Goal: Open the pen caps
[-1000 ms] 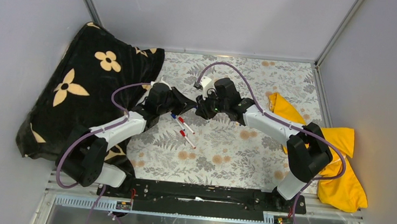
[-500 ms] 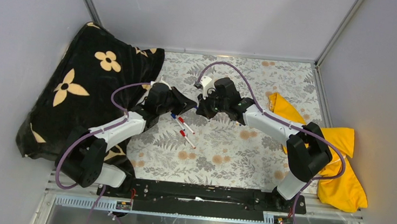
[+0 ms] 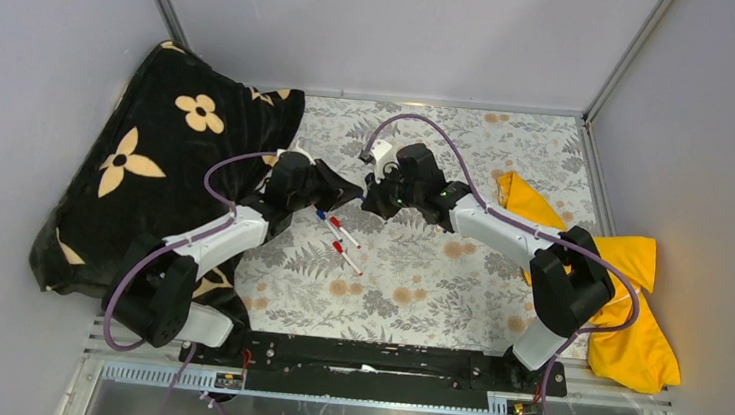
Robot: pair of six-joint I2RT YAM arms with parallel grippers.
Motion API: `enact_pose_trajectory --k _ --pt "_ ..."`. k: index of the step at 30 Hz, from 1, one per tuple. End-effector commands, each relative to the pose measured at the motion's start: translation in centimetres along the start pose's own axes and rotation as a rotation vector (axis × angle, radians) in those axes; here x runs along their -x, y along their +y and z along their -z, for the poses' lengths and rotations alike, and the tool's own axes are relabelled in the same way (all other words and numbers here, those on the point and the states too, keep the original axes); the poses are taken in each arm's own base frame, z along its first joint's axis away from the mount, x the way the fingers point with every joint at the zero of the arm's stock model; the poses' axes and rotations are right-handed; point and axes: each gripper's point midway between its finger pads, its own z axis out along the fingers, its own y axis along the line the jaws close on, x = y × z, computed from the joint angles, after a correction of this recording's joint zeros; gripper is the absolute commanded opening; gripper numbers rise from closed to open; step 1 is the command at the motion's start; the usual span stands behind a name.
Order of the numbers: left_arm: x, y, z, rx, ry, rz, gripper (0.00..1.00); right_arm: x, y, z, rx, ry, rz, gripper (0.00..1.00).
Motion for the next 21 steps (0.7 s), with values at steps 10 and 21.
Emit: enact_pose_trajectory --k 10,21 --pt "5.8 0.8 0.9 0.005 -0.154 0.025 0.0 -0.4 0.8 0.8 0.015 -0.005 0.006 0.0" --pt "8.4 2.0 1.2 0.035 -0.197 0.042 0.0 -1.2 0.7 1.4 0.005 0.009 0.005 0.0"
